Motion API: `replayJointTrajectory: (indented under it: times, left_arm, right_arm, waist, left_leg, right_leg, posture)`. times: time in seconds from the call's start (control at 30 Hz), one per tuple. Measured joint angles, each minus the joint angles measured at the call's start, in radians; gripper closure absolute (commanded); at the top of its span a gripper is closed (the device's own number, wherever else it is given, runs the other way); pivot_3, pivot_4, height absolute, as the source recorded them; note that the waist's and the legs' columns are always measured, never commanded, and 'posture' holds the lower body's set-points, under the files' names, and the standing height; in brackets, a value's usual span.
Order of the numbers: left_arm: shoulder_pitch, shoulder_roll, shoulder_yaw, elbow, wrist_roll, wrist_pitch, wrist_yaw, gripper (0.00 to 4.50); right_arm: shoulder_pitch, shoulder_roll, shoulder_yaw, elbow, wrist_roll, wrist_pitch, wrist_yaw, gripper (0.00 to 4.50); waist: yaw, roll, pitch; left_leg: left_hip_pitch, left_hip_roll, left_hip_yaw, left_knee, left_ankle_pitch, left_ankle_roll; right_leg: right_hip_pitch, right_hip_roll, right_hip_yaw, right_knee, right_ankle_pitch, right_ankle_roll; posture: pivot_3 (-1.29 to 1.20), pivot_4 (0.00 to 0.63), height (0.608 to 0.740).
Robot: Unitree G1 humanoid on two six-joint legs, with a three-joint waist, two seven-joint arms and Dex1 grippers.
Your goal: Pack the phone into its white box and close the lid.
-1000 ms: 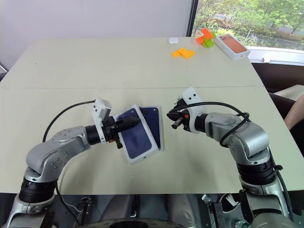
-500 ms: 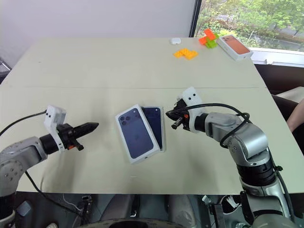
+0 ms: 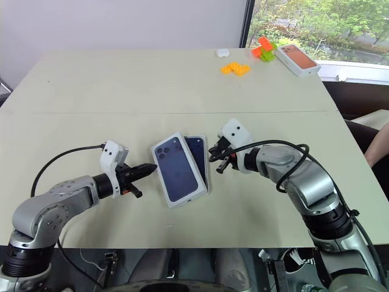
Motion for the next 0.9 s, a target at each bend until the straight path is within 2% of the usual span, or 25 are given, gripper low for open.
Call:
replayJointTrajectory:
  times: [0.2,0.67,0.8,0.9]
  left_arm:
    - [-0.016,-0.025,-0.013,0.004,0.015,0.000,0.023,4.50]
    - [-0.135,-0.140,-0.030,0.036,0.026,-0.005,0.043,4.50]
    - [-0.135,-0.147,-0.039,0.036,0.022,-0.005,0.039,4.50]
    - [-0.106,-0.108,0.017,0.034,-0.009,-0.002,0.016,4.50]
  right_arm:
    - [-0.015,0.034,0.085,-0.015,-0.043,0.002,0.005,4.44]
    - [-0.033,0.057,0.098,-0.016,-0.067,0.009,0.018,4.44]
    - [-0.032,0.053,0.081,-0.020,-0.075,0.011,0.015,4.44]
    - [-0.027,0.052,0.063,-0.022,-0.078,0.011,0.013,4.44]
  waist:
    - [-0.002,0.000,0.000]
    - [-0.002,0.000,0.000]
    - [-0.004,0.000,0.000]
    - [-0.006,0.000,0.000]
  left_leg:
    - [0.001,0.000,0.000,0.000,0.000,0.000]
    - [0.000,0.000,0.000,0.000,0.000,0.000]
    - [0.000,0.000,0.000,0.000,0.000,0.000]
    - [0.000,0.001,0.000,0.000,0.000,0.000]
  right_leg:
    - [0.001,0.000,0.000,0.000,0.000,0.000]
    - [0.000,0.000,0.000,0.000,0.000,0.000]
    - [-0.001,0.000,0.000,0.000,0.000,0.000]
    - [-0.001,0.001,0.000,0.000,0.000,0.000]
  posture:
    - [0.00,0.150,0.740]
    - [0.00,0.150,0.740]
    - [0.00,0.150,0.740]
    - [0.00,0.150,0.740]
